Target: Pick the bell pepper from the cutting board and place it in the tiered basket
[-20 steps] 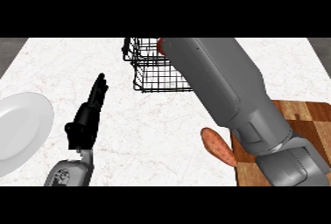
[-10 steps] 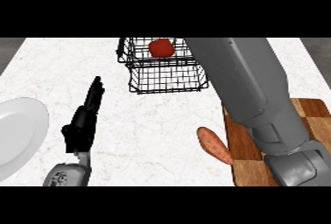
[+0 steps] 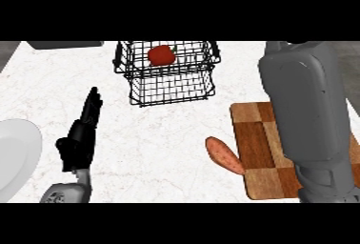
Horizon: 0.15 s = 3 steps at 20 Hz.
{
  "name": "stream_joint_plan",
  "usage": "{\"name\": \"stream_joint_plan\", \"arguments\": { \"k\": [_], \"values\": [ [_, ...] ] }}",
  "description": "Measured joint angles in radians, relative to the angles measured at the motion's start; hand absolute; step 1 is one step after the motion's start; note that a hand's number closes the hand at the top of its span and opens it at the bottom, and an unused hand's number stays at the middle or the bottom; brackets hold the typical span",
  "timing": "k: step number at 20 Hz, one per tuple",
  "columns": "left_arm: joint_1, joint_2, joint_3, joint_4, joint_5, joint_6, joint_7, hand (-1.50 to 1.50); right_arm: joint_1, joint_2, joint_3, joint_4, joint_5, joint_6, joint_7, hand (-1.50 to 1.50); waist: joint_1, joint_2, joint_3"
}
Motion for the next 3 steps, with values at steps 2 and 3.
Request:
{"name": "stream_joint_plan", "arguments": {
  "k": [2, 3],
  "values": [
    [0.004, 0.006, 0.011, -0.001, 0.006, -0.001, -0.001, 0.0, 0.087, -0.006, -0.008, -0.119, -0.021, 0.017, -0.004, -1.5, -0.014, -0.003, 0.0],
    [0.011, 0.008, 0.013, -0.004, 0.006, -0.001, -0.003, 0.0, 0.132, -0.007, -0.012, -0.179, -0.036, 0.028, -0.005, -1.5, -0.019, -0.005, 0.0]
  ]
}}
